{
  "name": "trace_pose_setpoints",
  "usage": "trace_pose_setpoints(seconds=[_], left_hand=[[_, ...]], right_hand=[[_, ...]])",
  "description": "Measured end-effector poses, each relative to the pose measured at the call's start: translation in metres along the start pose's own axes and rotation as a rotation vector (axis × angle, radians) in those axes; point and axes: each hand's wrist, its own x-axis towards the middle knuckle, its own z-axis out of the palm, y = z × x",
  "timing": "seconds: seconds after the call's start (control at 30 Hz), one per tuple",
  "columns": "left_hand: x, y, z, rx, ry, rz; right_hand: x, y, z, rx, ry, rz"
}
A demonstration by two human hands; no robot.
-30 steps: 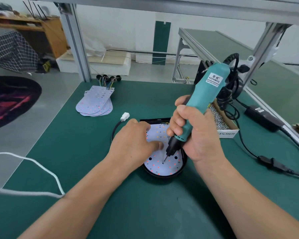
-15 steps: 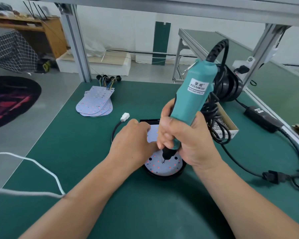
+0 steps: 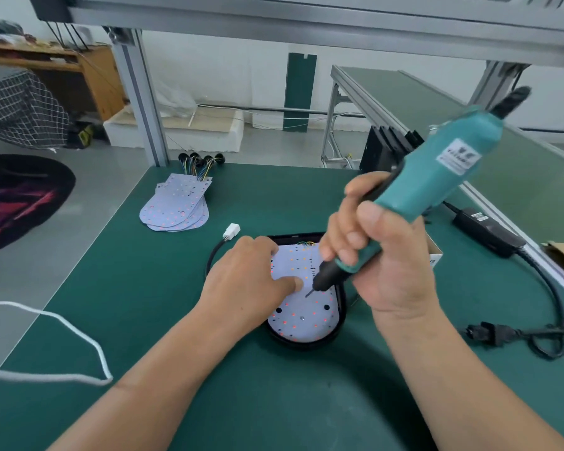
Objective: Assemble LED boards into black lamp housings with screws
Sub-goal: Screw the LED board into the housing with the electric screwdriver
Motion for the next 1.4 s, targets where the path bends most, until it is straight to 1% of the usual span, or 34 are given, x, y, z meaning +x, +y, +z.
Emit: trace_pose_setpoints(seconds=[0.07, 0.1, 0.17, 0.2, 0.27, 0.3, 0.33, 0.4, 0.57, 0.63, 0.7, 0.77, 0.87, 1.03, 1.13, 1.27, 1.4], left_hand=[[0.001, -0.002, -0.004, -0.138, -0.013, -0.017], [0.003, -0.004, -0.006, -0.248, 0.005, -0.022], [0.008, -0.005, -0.011, -0.525, 0.066, -0.094], [0.009, -0.004, -0.014, -0.708, 0.064, -0.158], [0.008, -0.001, -0.019, -1.062, -0.039, -0.252], [0.007, -0.001, -0.021, -1.188, -0.111, -0.263], [0.005, -0.001, -0.022, -1.269, -0.177, -0.261], [0.004, -0.002, -0.023, -1.361, -0.258, -0.234], [0.005, -0.002, -0.026, -1.549, -0.311, -0.235], [0.004, -0.002, -0.026, -1.619, -0.331, -0.261], [0.002, -0.002, -0.025, -1.667, -0.383, -0.308], [-0.001, 0.0, -0.025, -1.663, -0.463, -0.329], [-0.007, 0.005, -0.024, -1.595, -0.528, -0.264], [-0.011, 0.011, -0.022, -1.366, -0.491, -0.14], [-0.014, 0.014, -0.018, -1.213, -0.46, -0.097], [-0.015, 0.017, -0.013, -1.233, -0.384, -0.096], [-0.014, 0.016, -0.015, -1.309, -0.408, -0.075]], right_hand=[[0.004, -0.005, -0.01, 0.043, 0.11, -0.025], [0.006, -0.006, -0.016, 0.068, 0.181, -0.025], [0.009, -0.008, -0.025, 0.136, 0.328, -0.011], [0.01, -0.008, -0.029, 0.179, 0.389, -0.006], [0.011, -0.007, -0.034, 0.248, 0.475, -0.006], [0.012, -0.007, -0.035, 0.263, 0.498, -0.008], [0.012, -0.006, -0.036, 0.271, 0.514, -0.012], [0.012, -0.006, -0.038, 0.283, 0.533, -0.019], [0.013, -0.005, -0.04, 0.308, 0.579, -0.023], [0.013, -0.005, -0.04, 0.312, 0.59, -0.026], [0.013, -0.005, -0.041, 0.317, 0.596, -0.027], [0.013, -0.005, -0.041, 0.323, 0.602, -0.026], [0.013, -0.006, -0.041, 0.336, 0.613, -0.032], [0.014, -0.009, -0.041, 0.361, 0.608, -0.054], [0.014, -0.01, -0.04, 0.383, 0.593, -0.067], [0.014, -0.012, -0.038, 0.394, 0.582, -0.074], [0.014, -0.012, -0.038, 0.395, 0.574, -0.073]])
